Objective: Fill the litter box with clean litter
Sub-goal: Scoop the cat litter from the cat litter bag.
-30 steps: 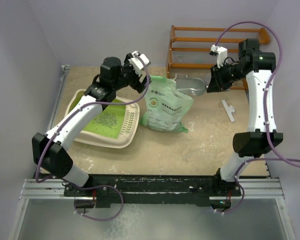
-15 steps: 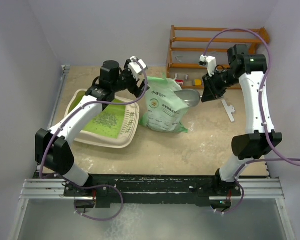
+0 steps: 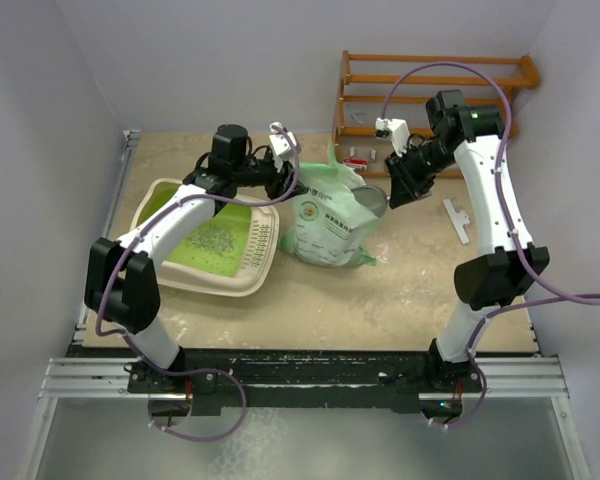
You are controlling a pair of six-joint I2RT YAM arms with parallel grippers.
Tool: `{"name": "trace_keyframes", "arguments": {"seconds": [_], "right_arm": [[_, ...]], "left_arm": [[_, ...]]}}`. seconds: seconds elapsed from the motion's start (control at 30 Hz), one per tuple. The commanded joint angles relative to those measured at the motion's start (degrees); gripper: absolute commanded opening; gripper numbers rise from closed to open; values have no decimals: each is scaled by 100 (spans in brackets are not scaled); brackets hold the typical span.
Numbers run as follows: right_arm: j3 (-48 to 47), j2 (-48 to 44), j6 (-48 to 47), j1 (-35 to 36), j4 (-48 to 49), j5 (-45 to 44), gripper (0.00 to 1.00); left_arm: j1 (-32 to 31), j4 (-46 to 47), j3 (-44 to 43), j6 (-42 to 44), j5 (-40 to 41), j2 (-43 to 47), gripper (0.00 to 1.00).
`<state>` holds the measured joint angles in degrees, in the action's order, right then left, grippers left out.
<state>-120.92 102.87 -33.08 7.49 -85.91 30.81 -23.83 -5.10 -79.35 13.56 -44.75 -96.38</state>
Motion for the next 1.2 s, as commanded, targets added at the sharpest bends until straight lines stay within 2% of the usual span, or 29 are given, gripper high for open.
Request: {"name": "trace_keyframes", "arguments": {"seconds": [0.0,0.13,0.23,0.57,0.9,1.07,1.17], "right_arm": [[-505,69,254,-6,-358,-504,0],[-555,106,291,31,-361,-546,0],[-349,79,326,116,-364,-505,0],[499,-152,394,639,-373,-488,0],[682,-223,394,693,-373,-488,0],[755,-305,671,702,-365,-799,0],[827,-356,670,702,-369,-822,0]], "left_arm": [[17,-440,-39,508,-179,596,33],[19,-545,168,573,6,1114,22],[12,-561,185,435,-12,1330,17],[-276,-663,313,378,199,1425,17],[-454,-1046,229,689,455,1341,16],[-508,-1272,110,783,846,1332,4],[-508,-1518,-73,817,920,1315,3]]}}
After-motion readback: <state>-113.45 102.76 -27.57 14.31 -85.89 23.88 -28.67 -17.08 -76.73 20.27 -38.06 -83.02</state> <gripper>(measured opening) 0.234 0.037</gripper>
